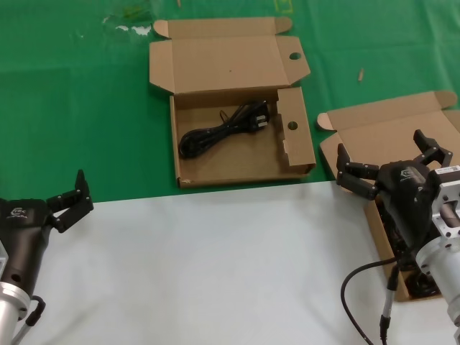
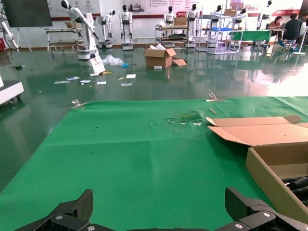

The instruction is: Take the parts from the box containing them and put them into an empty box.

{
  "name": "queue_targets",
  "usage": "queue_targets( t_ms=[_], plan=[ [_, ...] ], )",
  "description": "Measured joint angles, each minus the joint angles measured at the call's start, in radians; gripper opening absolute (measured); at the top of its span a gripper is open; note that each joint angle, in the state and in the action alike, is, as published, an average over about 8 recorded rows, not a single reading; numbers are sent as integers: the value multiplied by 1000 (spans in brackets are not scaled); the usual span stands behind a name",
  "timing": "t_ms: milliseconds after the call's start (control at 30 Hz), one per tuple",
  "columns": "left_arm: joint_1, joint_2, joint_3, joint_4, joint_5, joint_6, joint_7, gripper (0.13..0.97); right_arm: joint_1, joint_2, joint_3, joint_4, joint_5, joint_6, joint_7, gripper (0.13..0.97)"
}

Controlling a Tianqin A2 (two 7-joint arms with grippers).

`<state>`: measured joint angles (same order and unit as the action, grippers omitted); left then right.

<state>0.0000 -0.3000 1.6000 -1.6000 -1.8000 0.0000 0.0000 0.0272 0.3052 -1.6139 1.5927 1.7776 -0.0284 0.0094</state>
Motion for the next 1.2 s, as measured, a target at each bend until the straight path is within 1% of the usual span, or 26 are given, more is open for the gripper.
queue_targets(
  t_ms=[67,300,333,1200],
  plan=[
    [0,0,0,0,0,0,0,966,-10,-10,-15,13,-3,18,-18,966],
    [0,0,0,0,0,0,0,966,-105,-143,-153,132,-10,198,-188,966],
    [0,0,0,0,0,0,0,966,-110,-154,-161,138,-9,210,-198,966],
    [0,0,0,0,0,0,0,966,-116,-164,-169,146,-8,224,-207,966]
  ],
)
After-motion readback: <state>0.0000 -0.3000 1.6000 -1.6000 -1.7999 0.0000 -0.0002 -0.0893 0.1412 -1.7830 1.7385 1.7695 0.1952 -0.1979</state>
